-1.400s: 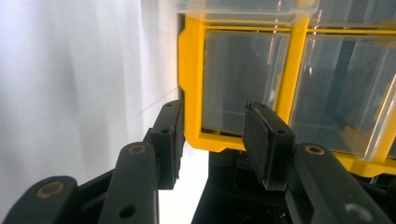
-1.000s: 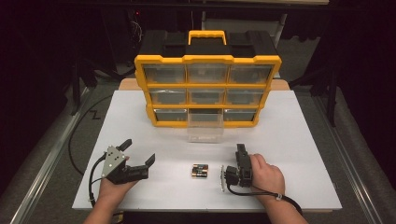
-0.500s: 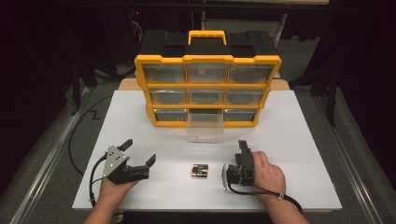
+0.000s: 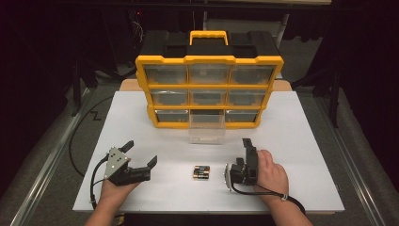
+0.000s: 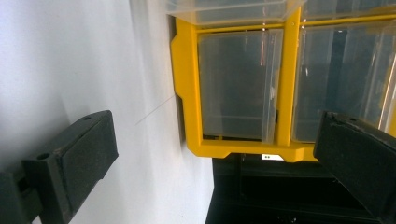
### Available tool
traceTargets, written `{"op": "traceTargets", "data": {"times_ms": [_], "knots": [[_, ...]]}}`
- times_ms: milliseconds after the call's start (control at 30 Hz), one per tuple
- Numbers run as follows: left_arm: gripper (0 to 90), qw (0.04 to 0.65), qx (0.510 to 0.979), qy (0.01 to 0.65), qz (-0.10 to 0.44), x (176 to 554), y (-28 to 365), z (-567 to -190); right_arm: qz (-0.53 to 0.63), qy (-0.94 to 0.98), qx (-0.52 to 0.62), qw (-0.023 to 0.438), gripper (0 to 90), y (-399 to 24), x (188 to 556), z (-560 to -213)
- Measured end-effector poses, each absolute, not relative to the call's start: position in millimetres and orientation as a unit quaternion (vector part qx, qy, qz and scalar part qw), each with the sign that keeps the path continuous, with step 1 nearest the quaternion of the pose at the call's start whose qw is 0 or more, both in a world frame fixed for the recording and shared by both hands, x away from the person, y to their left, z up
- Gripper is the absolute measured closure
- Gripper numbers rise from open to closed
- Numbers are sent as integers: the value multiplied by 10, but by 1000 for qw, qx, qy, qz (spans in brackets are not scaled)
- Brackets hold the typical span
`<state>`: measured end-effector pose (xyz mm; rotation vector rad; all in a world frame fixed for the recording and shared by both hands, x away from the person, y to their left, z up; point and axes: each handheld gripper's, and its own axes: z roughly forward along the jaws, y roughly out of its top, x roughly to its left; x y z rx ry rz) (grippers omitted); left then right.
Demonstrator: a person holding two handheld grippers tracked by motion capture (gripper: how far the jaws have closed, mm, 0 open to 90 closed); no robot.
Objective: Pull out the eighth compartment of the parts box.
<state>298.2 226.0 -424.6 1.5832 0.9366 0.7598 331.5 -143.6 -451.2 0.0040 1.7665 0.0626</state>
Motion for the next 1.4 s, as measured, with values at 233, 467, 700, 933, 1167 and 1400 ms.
{"op": "traceTargets", "data": {"times_ms": [233, 467, 700, 933, 1167, 1400], "knots": [[25, 541, 670, 394, 320, 2982, 2264, -4246, 40, 774, 16, 631, 7, -1461, 3334, -4492], [25, 539, 670, 394, 323, 2984, 2265, -4247, 77, 785, 80, 609, 7, -1550, 3395, -4465], [25, 537, 672, 392, 327, 2982, 2252, -4253, 107, 783, 122, 601, 7, -1595, 3422, -4450], [25, 533, 672, 396, 329, 2986, 2250, -4259, 158, 786, 179, 570, 7, -1660, 3448, -4403], [25, 524, 675, 401, 331, 2997, 2247, -4272, 204, 788, 229, 533, 7, -1710, 3479, -4391], [24, 518, 677, 407, 330, 3006, 2240, -4282, 257, 788, 286, 480, 8, -1792, 3524, -4363]]}}
